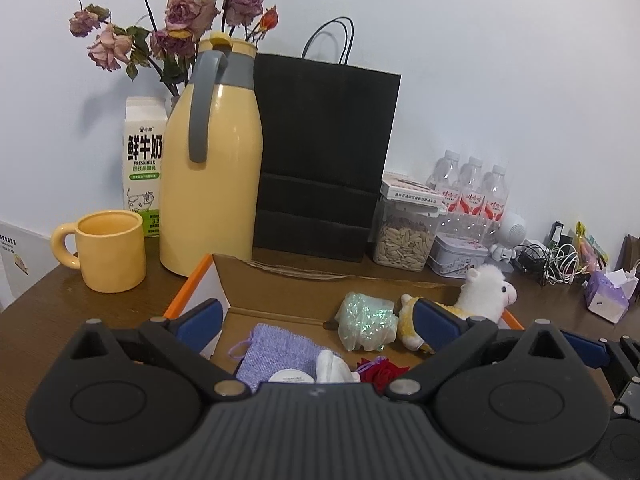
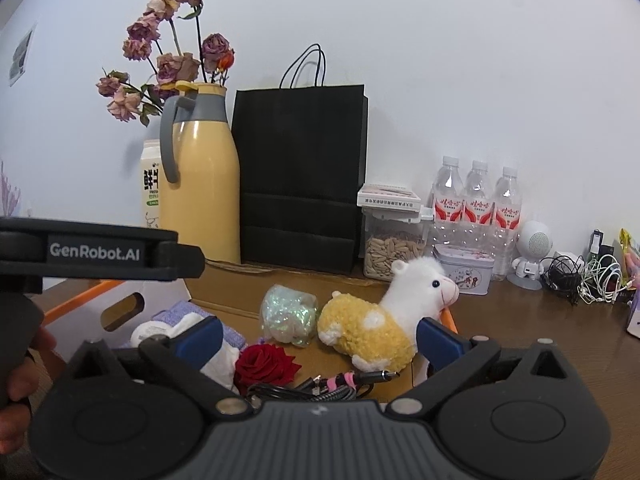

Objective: Organize objects
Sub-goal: 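Carry the tissue and plastic bag into the cardboard box and open both tools, then withdraw both tools from the box back toward the table items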

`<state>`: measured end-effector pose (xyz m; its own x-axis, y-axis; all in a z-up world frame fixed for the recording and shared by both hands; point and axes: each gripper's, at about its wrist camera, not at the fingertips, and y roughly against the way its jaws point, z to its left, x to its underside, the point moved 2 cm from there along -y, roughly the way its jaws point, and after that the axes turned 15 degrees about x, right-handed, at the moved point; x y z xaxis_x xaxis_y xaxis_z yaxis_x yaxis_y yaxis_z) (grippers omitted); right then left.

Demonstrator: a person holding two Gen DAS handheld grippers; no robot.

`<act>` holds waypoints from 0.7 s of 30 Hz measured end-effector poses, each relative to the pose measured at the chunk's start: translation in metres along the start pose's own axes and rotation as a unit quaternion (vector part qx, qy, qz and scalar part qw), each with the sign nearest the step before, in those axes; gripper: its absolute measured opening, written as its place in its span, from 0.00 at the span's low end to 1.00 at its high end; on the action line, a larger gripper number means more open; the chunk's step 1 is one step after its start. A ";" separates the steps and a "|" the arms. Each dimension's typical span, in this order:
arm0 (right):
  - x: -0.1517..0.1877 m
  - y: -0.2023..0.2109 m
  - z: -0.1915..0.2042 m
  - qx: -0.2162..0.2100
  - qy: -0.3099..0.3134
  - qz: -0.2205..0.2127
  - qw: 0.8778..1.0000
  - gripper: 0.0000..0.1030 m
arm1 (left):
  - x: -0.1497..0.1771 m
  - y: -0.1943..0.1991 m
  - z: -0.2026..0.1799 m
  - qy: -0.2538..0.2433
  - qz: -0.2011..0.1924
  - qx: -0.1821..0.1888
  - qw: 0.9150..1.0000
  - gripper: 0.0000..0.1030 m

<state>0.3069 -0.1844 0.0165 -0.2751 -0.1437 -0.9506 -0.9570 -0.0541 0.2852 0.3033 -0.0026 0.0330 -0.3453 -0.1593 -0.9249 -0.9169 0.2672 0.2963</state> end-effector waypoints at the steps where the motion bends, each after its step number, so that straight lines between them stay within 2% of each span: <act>1: -0.001 0.002 0.000 0.000 0.000 -0.003 1.000 1.00 | 0.000 0.002 -0.001 -0.001 -0.001 0.000 1.000 1.00; 9: -0.005 0.024 -0.002 -0.003 0.008 -0.013 1.000 1.00 | 0.001 0.025 -0.003 -0.005 -0.002 -0.001 1.000 1.00; 21: 0.011 0.061 -0.011 -0.011 0.021 0.004 1.000 1.00 | 0.017 0.062 0.001 -0.004 0.022 -0.008 1.000 1.00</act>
<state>0.2469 -0.2006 0.0247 -0.2791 -0.1850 -0.9423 -0.9520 -0.0751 0.2968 0.2405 0.0121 0.0359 -0.3847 -0.1397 -0.9124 -0.9035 0.2594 0.3412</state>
